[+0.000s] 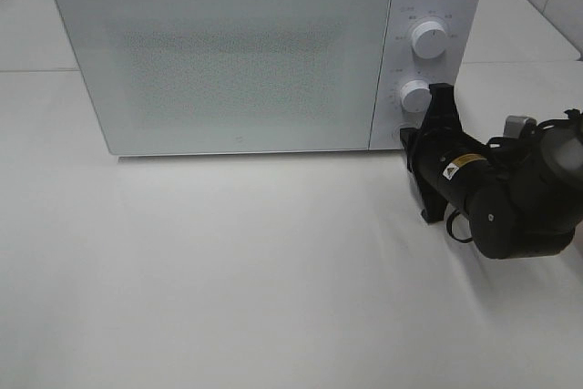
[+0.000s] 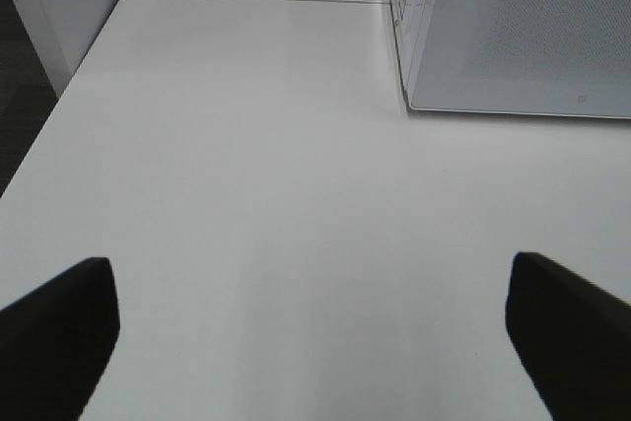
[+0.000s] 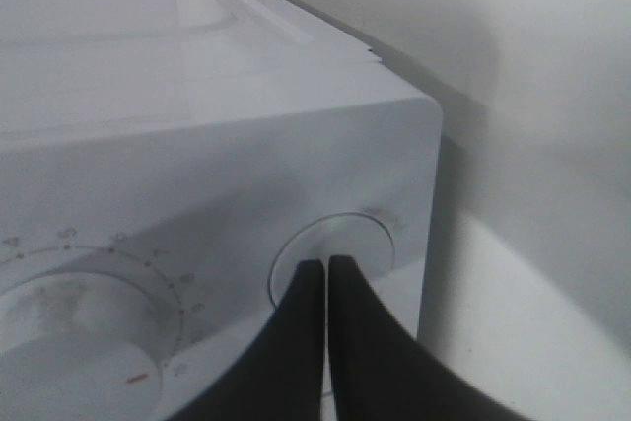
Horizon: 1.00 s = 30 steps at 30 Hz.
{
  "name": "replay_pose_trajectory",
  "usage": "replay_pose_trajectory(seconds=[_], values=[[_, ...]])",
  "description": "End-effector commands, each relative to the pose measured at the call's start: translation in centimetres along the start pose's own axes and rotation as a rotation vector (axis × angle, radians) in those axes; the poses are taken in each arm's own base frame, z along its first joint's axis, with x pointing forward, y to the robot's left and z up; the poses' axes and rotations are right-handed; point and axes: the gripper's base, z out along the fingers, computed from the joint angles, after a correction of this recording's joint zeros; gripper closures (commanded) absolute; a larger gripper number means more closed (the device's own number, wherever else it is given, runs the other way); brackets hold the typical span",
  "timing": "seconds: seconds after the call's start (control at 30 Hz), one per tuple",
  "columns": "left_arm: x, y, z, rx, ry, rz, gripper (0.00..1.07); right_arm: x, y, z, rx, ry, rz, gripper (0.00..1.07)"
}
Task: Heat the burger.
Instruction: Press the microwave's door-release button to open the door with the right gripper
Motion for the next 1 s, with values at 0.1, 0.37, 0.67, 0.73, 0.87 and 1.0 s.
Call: replay_pose_trajectory(seconds=[0.1, 0.37, 0.67, 0.73, 0.87, 1.0], values=[[0.1, -0.1, -0.2, 0.008, -0.023, -0.008, 0.04, 0.2, -0.1, 0.7, 0.001, 0.003, 0.005, 1.07], [0.1, -0.1, -0.2, 0.008, -0.023, -0.008, 0.04, 0.3, 0.0, 1.1, -0.004, 0.004, 0.007, 1.07], [0.1, -0.1, -0.2, 0.008, -0.023, -0.008, 0.04, 0.3, 0.3, 1.3, -0.011, 0.0, 0.01, 1.07], [0.1, -0.1, -0.2, 0.008, -0.023, -0.008, 0.04, 0.1, 0.5, 1.5, -0.016, -0.005, 0.013, 1.07], [0.1, -0.1, -0.2, 0.008, -0.023, -0.008, 0.04, 0.0, 0.5, 1.6, -0.018, -0.007, 0.015, 1.07], [0.1, -0.1, -0.2, 0.008, -0.023, -0.008, 0.04, -0.1, 0.6, 1.6, -0.019, -0.011, 0.017, 1.07]])
